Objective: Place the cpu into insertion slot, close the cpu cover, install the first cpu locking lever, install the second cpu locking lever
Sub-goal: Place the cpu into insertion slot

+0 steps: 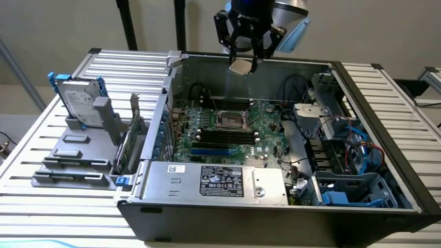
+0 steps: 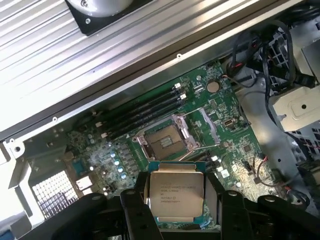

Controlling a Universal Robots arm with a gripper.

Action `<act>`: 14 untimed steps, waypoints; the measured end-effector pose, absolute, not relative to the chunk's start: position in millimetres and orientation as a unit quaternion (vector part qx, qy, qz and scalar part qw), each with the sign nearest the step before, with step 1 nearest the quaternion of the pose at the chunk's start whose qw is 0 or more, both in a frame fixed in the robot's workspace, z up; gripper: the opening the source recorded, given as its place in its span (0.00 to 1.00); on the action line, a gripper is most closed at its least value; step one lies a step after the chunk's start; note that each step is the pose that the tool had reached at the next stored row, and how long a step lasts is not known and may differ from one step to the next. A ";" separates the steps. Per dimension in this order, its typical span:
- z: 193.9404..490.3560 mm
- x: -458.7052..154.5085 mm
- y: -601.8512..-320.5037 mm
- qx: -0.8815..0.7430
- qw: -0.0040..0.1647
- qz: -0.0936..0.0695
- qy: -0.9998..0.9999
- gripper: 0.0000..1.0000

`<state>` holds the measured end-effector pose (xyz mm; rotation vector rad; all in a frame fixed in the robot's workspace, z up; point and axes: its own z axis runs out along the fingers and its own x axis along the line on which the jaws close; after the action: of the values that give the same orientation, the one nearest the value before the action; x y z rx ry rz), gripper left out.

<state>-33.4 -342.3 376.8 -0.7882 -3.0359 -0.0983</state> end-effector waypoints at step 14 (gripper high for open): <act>373.9 -33.4 -342.3 -0.372 -0.002 -0.031 -0.928 0.55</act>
<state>-33.4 -342.3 373.9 -1.1701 -2.9186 -0.0983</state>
